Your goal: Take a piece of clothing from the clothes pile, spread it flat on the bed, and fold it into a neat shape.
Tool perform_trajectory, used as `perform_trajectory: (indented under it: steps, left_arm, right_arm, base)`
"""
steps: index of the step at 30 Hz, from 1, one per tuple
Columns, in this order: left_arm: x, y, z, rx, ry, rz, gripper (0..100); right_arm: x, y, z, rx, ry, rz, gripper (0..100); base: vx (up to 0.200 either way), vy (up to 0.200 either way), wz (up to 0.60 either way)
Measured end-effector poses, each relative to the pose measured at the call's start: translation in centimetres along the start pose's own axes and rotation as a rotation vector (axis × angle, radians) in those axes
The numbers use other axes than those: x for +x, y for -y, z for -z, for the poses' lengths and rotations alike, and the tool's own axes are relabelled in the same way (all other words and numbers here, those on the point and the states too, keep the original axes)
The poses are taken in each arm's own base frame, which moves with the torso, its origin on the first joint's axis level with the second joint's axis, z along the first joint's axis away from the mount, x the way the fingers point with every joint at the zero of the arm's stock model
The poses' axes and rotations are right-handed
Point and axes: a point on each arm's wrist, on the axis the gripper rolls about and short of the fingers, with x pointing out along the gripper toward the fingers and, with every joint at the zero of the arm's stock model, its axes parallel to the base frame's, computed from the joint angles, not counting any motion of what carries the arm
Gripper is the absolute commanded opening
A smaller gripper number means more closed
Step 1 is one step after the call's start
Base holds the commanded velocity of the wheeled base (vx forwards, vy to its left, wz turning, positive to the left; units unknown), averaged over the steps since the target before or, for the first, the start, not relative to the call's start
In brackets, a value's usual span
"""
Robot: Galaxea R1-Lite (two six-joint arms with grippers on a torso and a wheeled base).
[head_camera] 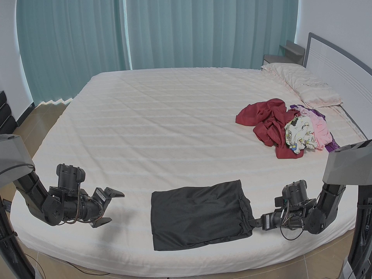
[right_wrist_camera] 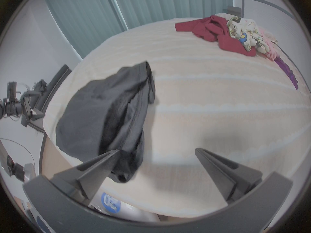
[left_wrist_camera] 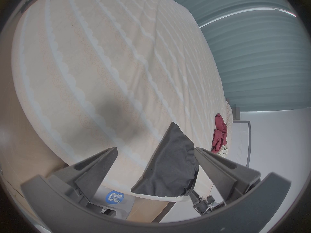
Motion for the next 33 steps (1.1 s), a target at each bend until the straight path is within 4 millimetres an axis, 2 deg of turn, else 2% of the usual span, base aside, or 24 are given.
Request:
perform_trajectory:
  steps: [6, 10, 16, 21, 25, 33]
  left_arm:
    - [0.0, 0.0, 0.0, 0.000, 0.000, 0.000, 100]
    - [0.0, 0.0, 0.0, 0.001, 0.000, 0.000, 100]
    - [0.0, 0.0, 0.0, 0.001, 0.001, 0.001, 100]
    - [0.0, 0.0, 0.0, 0.000, 0.001, 0.000, 100]
    - [0.0, 0.0, 0.0, 0.000, 0.001, -0.001, 100]
    - [0.0, 0.0, 0.0, 0.000, 0.001, -0.002, 100]
  right_arm:
    - [-1.0, -0.4, -2.1, 0.111, 0.084, -0.067, 100]
    - [-1.2, -1.4, -2.8, 0.102, 0.125, -0.106, 100]
    - [-0.4, -2.5, -2.0, 0.027, 0.094, -0.109, 100]
    - [0.9, -2.3, -0.8, -0.068, 0.069, 0.011, 100]
    - [1.3, -1.4, 0.0, -0.088, 0.037, 0.061, 100]
    - [0.3, 0.8, 0.6, -0.104, 0.004, 0.113, 100]
  base:
    - [0.000, 0.000, 0.00]
    - [0.000, 0.000, 0.00]
    - [0.000, 0.000, 0.00]
    - [0.000, 0.000, 0.00]
    - [0.000, 0.000, 0.00]
    - [0.000, 0.000, 0.00]
